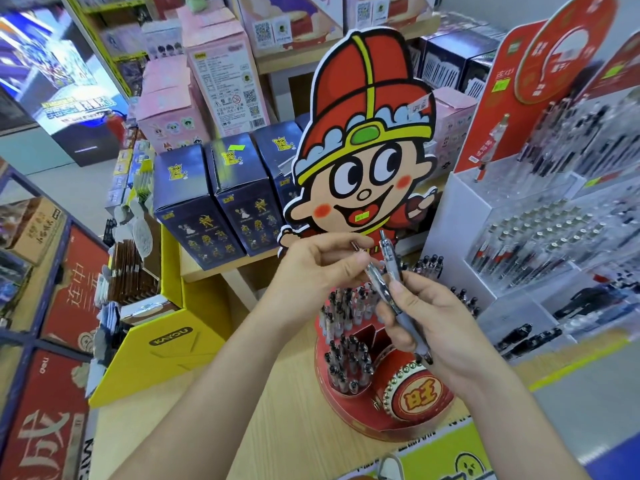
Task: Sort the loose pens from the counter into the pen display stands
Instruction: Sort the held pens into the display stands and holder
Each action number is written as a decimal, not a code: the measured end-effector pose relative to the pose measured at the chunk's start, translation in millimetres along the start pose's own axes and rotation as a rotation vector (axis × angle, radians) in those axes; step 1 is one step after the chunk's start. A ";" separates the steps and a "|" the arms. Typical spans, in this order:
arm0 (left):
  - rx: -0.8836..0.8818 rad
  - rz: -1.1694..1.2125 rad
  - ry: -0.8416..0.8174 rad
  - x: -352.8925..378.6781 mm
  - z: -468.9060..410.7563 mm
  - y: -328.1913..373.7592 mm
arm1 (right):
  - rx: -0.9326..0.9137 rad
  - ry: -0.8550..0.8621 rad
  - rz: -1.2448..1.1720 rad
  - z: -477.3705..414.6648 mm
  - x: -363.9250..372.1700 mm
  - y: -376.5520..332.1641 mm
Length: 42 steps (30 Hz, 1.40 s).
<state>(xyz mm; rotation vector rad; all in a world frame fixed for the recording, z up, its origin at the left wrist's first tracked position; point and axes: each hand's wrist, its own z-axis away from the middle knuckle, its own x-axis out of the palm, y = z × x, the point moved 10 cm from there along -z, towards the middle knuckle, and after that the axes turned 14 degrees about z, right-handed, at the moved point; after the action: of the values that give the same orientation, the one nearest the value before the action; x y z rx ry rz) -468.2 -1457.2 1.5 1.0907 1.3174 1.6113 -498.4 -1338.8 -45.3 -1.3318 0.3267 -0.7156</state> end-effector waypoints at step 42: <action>0.279 -0.818 0.194 4.4 -10.8 -3.9 | -0.116 0.370 0.092 8.3 -71.0 -22.5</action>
<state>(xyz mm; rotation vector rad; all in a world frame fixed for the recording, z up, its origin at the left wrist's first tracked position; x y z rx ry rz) -479.7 -1456.0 -2.8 0.4248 1.8402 0.9444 -552.9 -1288.5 -34.5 -1.2802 0.7306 -0.8757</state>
